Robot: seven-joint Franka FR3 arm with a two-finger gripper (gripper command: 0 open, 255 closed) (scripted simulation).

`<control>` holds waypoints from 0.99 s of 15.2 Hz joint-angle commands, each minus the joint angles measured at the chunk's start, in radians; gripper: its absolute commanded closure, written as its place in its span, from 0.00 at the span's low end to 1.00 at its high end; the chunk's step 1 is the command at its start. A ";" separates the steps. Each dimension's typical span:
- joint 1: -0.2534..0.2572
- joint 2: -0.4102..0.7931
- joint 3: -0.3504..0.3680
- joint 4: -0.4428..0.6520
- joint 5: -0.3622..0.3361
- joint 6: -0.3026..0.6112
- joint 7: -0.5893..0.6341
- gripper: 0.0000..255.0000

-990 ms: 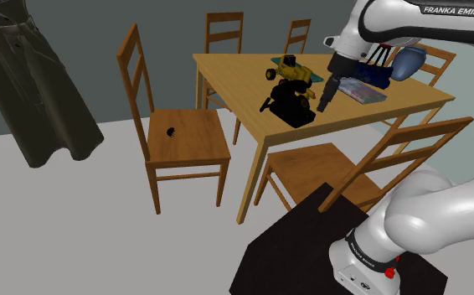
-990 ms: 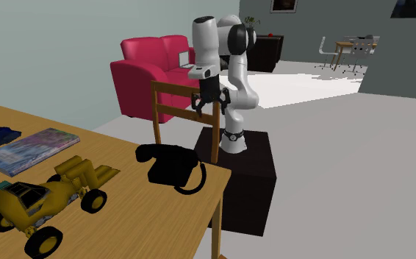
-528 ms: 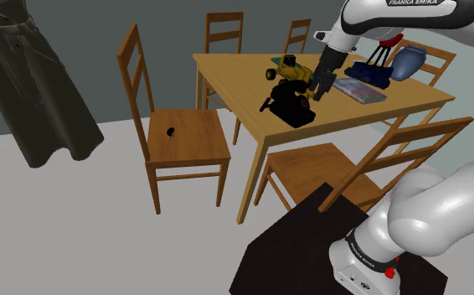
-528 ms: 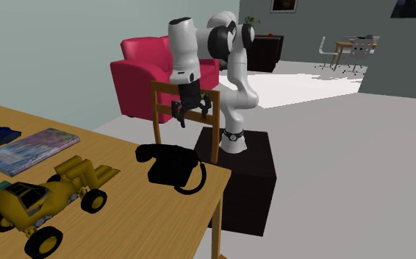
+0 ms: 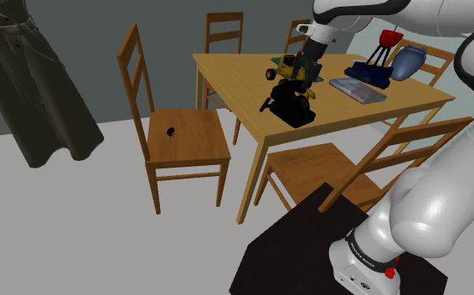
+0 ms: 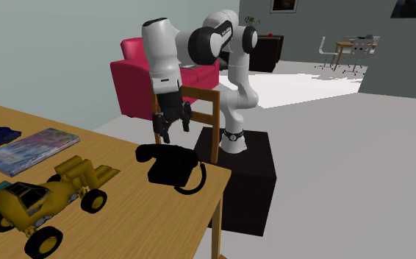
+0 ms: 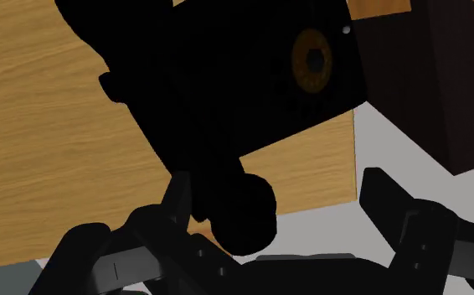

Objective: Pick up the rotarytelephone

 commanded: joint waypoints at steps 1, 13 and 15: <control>-0.004 0.099 -0.013 0.096 0.065 -0.014 -0.132 0.00; -0.013 0.147 -0.006 0.045 0.101 0.073 -0.200 1.00; -0.013 0.147 -0.006 0.045 0.101 0.074 -0.200 1.00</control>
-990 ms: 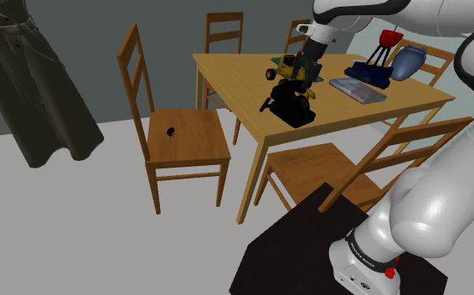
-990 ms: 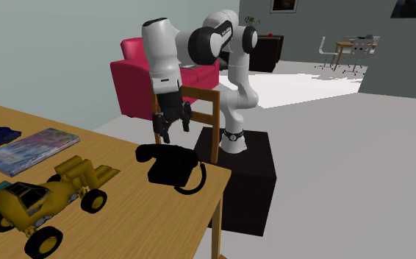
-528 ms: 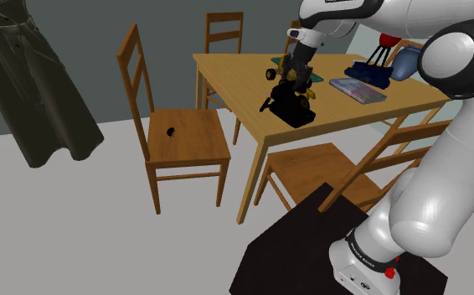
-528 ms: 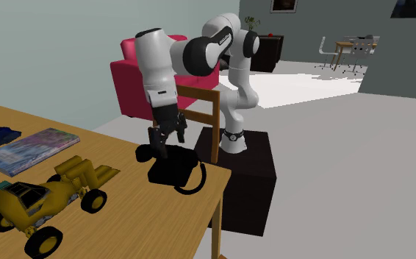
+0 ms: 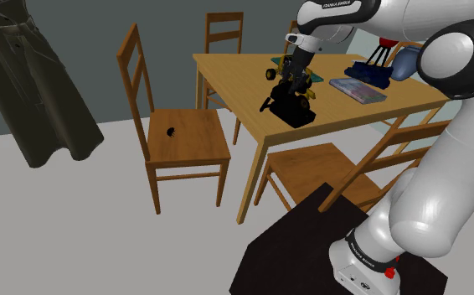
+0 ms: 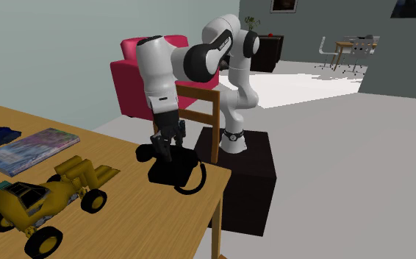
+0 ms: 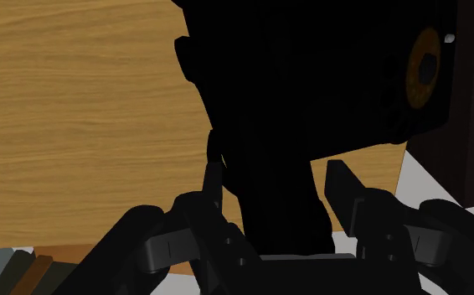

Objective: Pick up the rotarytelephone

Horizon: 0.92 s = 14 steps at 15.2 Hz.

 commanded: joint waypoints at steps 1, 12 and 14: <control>0.000 0.002 0.000 -0.001 0.000 0.002 0.000 1.00; -0.003 -0.004 -0.003 0.074 -0.008 -0.077 0.013 1.00; -0.004 -0.004 -0.003 0.100 -0.009 -0.103 0.017 1.00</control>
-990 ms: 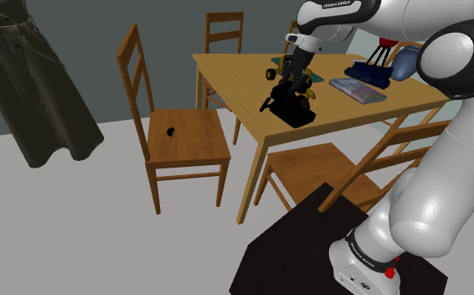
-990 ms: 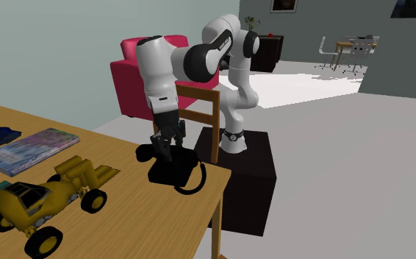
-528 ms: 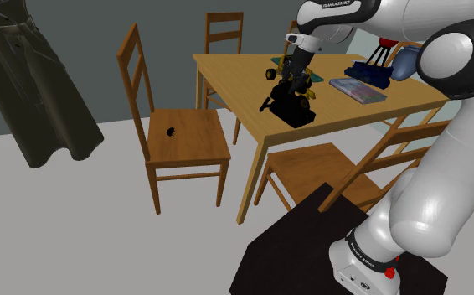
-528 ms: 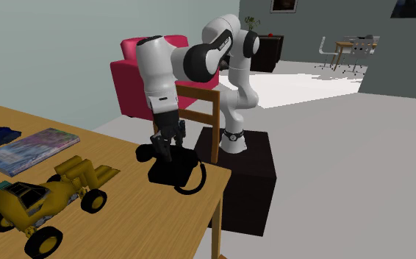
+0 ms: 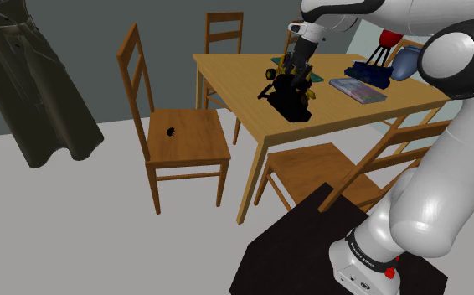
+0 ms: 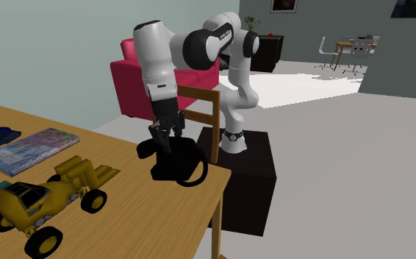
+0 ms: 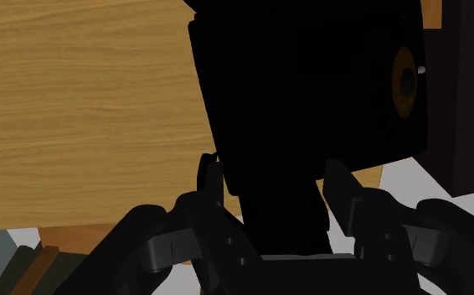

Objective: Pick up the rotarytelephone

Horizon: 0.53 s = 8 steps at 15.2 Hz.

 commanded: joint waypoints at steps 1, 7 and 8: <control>-0.003 0.000 -0.002 0.032 0.000 -0.029 0.002 1.00; -0.008 0.008 -0.005 0.121 0.002 -0.111 0.010 1.00; -0.009 0.008 -0.005 0.123 0.002 -0.113 0.010 1.00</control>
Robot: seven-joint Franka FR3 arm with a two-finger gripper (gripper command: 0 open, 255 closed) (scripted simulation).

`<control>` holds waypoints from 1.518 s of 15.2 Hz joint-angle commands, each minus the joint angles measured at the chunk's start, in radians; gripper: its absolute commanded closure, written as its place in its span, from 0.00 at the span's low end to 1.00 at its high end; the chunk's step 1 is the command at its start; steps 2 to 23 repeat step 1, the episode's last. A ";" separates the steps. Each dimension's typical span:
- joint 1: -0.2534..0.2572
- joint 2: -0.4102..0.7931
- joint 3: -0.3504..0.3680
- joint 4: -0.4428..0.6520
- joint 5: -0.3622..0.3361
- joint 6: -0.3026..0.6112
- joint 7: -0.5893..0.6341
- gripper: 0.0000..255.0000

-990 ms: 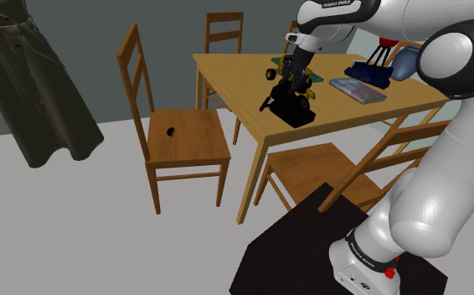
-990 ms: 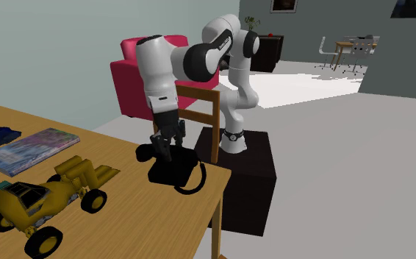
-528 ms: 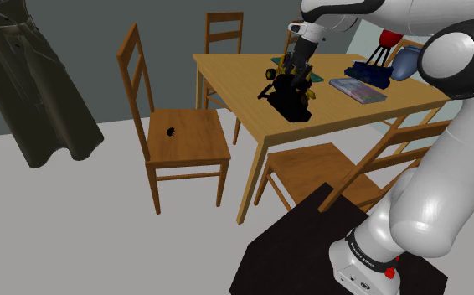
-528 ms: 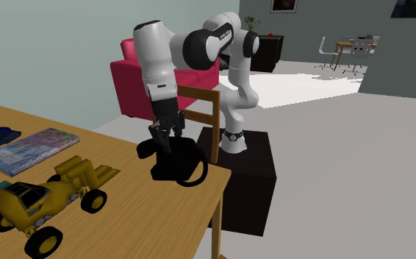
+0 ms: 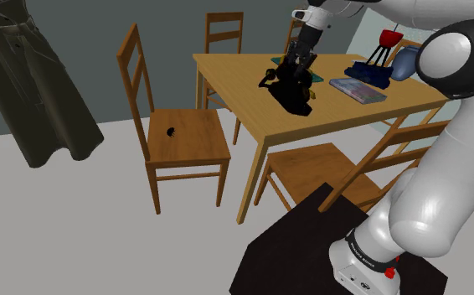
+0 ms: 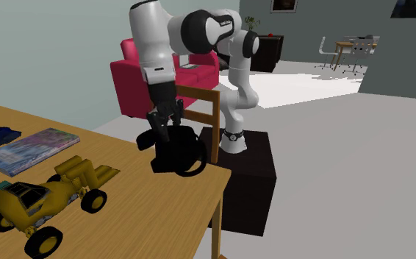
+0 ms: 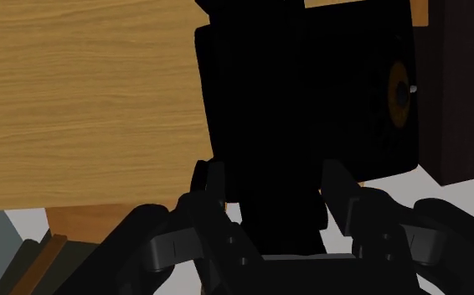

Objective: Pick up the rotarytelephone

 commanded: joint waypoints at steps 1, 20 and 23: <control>0.000 -0.001 0.000 0.009 0.000 -0.007 0.001 1.00; 0.000 -0.001 0.000 0.009 0.000 -0.007 0.001 1.00; 0.000 -0.001 0.000 0.009 0.000 -0.007 0.001 1.00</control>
